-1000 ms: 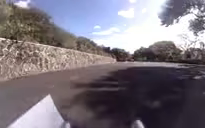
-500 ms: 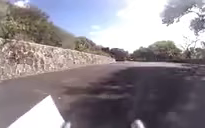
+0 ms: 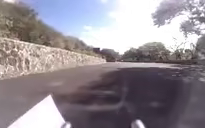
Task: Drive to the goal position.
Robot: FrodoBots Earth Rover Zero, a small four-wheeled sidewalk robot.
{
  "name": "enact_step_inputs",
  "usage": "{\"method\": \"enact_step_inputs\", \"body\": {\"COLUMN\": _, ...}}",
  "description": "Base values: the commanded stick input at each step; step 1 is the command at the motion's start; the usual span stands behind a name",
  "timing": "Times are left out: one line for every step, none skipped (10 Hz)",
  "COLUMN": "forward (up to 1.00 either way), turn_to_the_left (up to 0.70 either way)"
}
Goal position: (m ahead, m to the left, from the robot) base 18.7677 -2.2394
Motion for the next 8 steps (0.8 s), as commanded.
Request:
{"method": "enact_step_inputs", "body": {"forward": 0.7, "turn_to_the_left": 0.0}}
{"method": "enact_step_inputs", "body": {"forward": 0.7, "turn_to_the_left": 0.0}}
{"method": "enact_step_inputs", "body": {"forward": 0.7, "turn_to_the_left": 0.0}}
{"method": "enact_step_inputs", "body": {"forward": 0.7, "turn_to_the_left": 0.0}}
{"method": "enact_step_inputs", "body": {"forward": 0.7, "turn_to_the_left": 0.0}}
{"method": "enact_step_inputs", "body": {"forward": 0.7, "turn_to_the_left": 0.0}}
{"method": "enact_step_inputs", "body": {"forward": 0.7, "turn_to_the_left": 0.0}}
{"method": "enact_step_inputs", "body": {"forward": 0.7, "turn_to_the_left": 0.0}}
